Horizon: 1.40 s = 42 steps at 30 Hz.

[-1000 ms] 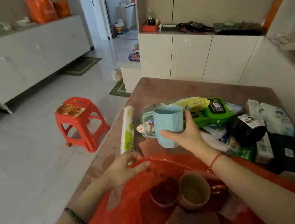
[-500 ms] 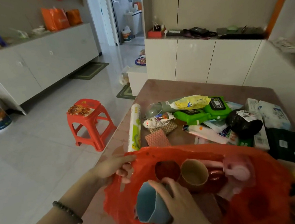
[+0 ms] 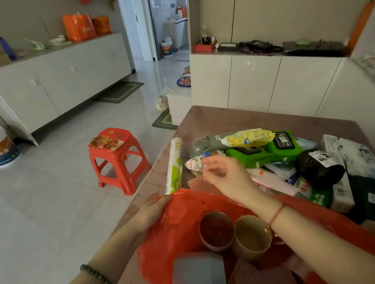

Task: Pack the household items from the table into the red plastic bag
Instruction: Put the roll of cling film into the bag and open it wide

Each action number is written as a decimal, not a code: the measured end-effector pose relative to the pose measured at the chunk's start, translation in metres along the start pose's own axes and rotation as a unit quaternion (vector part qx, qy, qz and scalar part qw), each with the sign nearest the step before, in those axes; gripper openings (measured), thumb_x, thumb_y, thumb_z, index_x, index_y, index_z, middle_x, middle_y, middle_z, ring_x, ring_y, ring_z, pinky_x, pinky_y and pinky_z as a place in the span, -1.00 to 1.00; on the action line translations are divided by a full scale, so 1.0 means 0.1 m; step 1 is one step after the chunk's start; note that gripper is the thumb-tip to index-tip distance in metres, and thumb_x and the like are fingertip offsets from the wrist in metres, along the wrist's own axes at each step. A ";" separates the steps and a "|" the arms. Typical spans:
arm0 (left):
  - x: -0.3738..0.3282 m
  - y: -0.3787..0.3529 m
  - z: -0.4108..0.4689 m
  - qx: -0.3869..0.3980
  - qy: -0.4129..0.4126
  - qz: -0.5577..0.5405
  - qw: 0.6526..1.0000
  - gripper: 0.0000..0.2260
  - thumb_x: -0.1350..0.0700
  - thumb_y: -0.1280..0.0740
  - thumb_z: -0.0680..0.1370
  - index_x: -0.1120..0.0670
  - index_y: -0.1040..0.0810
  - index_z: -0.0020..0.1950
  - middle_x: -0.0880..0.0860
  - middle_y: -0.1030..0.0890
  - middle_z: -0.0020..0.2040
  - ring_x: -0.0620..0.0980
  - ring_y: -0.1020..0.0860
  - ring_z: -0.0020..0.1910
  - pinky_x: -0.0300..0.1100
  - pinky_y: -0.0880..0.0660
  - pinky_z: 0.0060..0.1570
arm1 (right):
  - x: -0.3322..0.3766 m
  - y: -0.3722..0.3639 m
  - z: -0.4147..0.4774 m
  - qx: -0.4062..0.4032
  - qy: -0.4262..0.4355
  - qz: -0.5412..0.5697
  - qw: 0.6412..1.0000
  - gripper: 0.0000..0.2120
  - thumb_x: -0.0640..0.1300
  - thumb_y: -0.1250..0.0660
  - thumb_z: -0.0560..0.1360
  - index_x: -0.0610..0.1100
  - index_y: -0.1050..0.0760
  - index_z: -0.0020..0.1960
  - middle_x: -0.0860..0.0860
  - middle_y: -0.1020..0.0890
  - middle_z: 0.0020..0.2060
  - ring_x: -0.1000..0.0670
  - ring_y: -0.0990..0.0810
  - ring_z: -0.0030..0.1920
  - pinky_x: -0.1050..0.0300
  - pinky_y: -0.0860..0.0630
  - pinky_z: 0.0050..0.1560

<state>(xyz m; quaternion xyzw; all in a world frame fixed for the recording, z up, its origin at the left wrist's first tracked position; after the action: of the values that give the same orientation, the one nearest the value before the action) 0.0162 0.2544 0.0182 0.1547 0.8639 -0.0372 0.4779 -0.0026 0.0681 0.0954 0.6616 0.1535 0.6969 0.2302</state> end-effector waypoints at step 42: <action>-0.57 -0.16 -0.11 -0.112 -0.231 0.133 0.957 -0.93 0.10 -0.33 0.52 0.03 -0.50 -0.16 0.06 -0.60 -0.17 0.02 -0.58 -0.20 -0.17 -0.55 -0.13 | -1.29 0.79 -1.69 0.236 -0.081 -0.229 0.941 -0.37 0.24 -0.46 0.23 0.44 -0.27 0.22 0.42 -0.36 0.25 0.41 -0.35 0.26 0.34 -0.32 0.33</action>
<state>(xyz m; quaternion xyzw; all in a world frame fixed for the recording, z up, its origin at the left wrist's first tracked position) 0.0302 0.2282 0.0708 0.2007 0.7003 0.0889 0.6793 -0.1775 -0.0512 0.0139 0.6980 0.4422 0.5130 0.2327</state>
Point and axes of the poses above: each hand's wrist, its own z-axis towards the middle knuckle, its own y-axis out of the back of the hand, x = y × z, the point moved 5 cm from there along z, towards the middle knuckle
